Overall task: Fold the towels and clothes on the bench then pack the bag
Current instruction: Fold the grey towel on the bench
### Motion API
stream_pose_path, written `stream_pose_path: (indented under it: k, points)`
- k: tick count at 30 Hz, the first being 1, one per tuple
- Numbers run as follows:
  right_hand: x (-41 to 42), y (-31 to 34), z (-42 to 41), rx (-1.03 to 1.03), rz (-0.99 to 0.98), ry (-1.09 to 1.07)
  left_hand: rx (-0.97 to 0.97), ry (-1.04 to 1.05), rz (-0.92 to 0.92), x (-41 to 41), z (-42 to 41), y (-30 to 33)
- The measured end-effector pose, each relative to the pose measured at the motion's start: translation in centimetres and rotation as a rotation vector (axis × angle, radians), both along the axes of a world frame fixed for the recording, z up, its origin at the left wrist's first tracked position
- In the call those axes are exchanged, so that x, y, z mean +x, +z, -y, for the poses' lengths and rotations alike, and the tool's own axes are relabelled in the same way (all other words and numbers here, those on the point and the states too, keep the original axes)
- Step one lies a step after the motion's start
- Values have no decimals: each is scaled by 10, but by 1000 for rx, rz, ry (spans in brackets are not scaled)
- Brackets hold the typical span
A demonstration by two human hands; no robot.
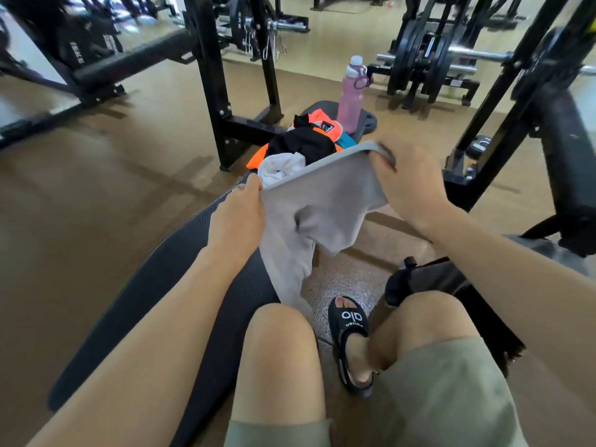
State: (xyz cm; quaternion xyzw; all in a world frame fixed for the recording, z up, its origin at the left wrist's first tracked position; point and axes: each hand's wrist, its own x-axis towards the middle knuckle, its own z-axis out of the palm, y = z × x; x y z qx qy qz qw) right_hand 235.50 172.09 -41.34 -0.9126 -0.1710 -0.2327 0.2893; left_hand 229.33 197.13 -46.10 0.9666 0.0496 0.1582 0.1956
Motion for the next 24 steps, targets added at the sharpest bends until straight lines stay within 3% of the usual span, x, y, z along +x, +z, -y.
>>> stream_pose_path:
  k: [2, 5, 6, 7, 9, 10, 12, 16, 21, 24]
  points:
    - [3, 3, 11, -176, -26, -56, -84, -3, 58, -2, 4, 14]
    - [3, 4, 17, -604, -365, -91, -206, -81, 165, -7, 20, 43]
    - [-1, 2, 17, -661, -482, -48, -207, -117, 191, -9, 28, 52]
    - [-7, 0, 15, -629, -562, 25, -203, -150, 199, -13, 36, 60]
    - [-28, -2, 6, -255, -659, 204, -179, -193, 186, -18, 51, 70]
    - [-40, -4, -3, -63, -665, 275, -161, -205, 179, -22, 58, 72]
    - [-57, -9, -20, 123, -582, 319, -139, -211, 169, -30, 68, 74]
    - [-76, -13, -32, 255, -406, 272, -189, -226, 146, -50, 77, 77]
    - [-96, -15, -28, 321, -386, 393, -152, -207, 123, -67, 84, 77]
    - [-100, -25, -23, 311, -333, 355, -125, -214, 94, -74, 90, 73]
